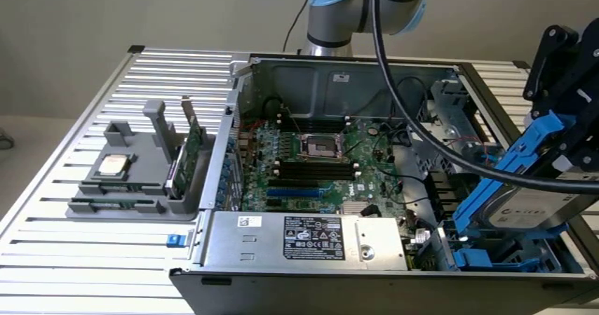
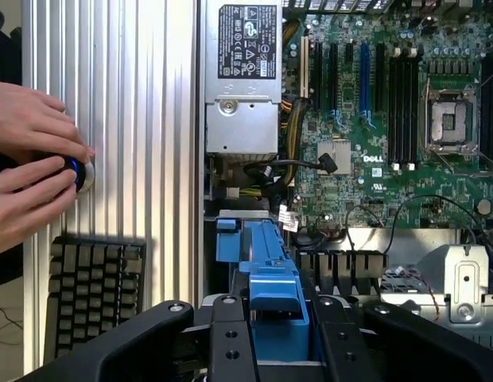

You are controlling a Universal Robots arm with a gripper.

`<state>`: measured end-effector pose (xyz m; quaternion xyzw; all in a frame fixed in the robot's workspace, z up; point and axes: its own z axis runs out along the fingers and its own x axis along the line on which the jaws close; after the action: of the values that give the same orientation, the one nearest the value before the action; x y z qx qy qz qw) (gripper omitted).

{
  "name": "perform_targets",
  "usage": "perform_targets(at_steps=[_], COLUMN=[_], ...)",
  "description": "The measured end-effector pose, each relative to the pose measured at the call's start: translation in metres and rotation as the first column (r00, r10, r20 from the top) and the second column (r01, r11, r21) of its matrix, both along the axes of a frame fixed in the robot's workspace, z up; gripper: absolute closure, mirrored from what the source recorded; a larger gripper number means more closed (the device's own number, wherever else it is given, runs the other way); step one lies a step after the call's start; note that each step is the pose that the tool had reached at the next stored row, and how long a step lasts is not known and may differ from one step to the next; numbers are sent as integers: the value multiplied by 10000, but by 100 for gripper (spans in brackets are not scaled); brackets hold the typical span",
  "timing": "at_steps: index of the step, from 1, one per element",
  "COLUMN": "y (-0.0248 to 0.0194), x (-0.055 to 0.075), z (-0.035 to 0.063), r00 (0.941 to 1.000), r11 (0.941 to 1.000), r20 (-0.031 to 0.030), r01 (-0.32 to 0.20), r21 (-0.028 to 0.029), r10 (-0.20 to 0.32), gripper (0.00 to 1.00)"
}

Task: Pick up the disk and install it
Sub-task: 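Insert the disk into the insertion slot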

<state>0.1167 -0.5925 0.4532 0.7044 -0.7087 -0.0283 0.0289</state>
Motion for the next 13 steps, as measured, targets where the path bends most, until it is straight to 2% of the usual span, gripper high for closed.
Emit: perform_targets(at_steps=[4,13], y=[0,-11], x=[-2,-36], z=[-21,-71], r00=[9999,9998], r11=[10000,10000], r20=[158,168], r01=[-62,-62], r21=[1,2], r10=[62,62], gripper=[67,67])
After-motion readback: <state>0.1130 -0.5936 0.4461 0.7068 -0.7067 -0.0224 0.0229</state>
